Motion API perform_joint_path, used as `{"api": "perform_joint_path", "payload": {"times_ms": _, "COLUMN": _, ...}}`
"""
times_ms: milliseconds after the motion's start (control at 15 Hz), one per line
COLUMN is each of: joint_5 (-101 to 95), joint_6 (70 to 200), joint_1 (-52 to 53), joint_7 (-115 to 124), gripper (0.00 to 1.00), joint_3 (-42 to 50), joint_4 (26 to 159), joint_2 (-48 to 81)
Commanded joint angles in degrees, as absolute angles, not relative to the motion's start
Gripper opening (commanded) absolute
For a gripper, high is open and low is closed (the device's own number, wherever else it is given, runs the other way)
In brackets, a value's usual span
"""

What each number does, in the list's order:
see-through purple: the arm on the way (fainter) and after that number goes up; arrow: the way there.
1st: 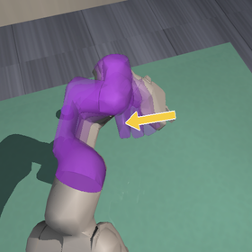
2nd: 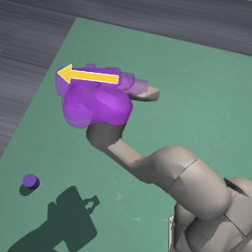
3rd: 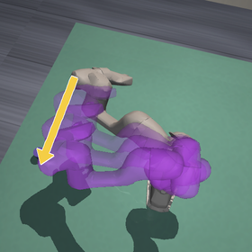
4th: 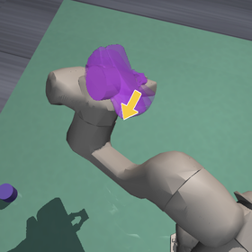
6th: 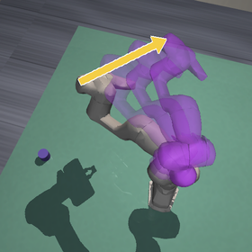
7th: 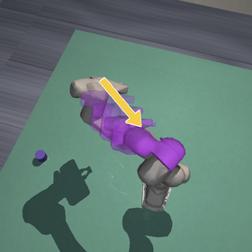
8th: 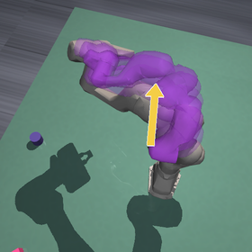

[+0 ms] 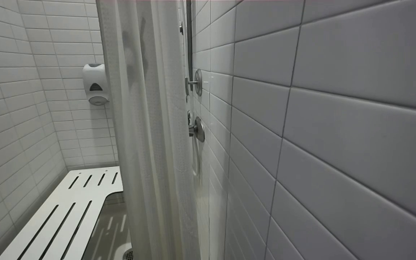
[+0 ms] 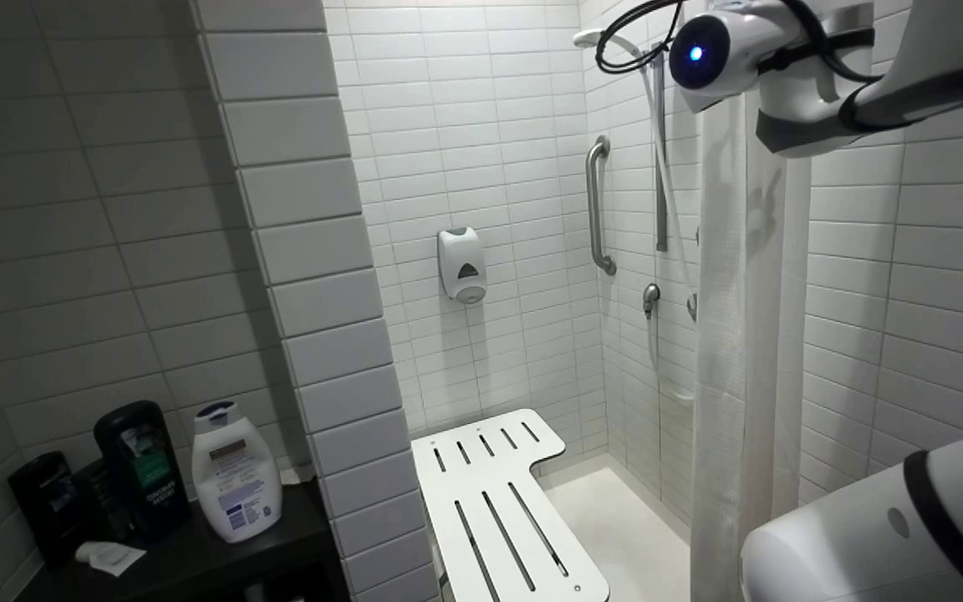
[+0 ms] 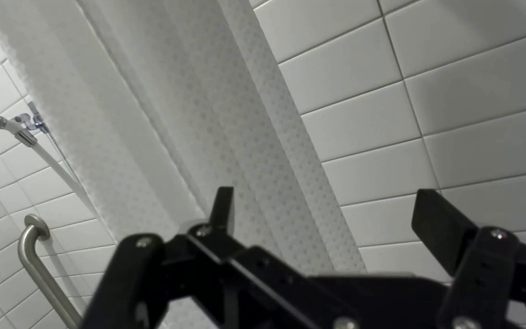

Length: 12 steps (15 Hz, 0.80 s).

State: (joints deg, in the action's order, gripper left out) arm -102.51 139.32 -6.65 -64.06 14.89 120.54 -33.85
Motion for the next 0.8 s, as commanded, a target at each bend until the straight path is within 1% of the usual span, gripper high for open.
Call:
{"api": "perform_joint_path", "payload": {"times_ms": 0, "joint_5": -102.0, "joint_6": 139.8, "joint_1": -7.8, "joint_7": -64.1, "gripper": 1.00, "joint_3": 14.2, "joint_4": 120.6, "joint_2": -33.7}}
{"api": "perform_joint_path", "payload": {"times_ms": 267, "joint_5": -101.1, "joint_6": 139.3, "joint_1": -7.6, "joint_7": -64.6, "gripper": 1.00, "joint_3": 13.7, "joint_4": 120.8, "joint_2": -33.7}}
{"api": "perform_joint_path", "payload": {"times_ms": 733, "joint_5": -97.4, "joint_6": 137.7, "joint_1": -7.4, "joint_7": -67.9, "gripper": 1.00, "joint_3": 13.2, "joint_4": 120.0, "joint_2": -27.4}}
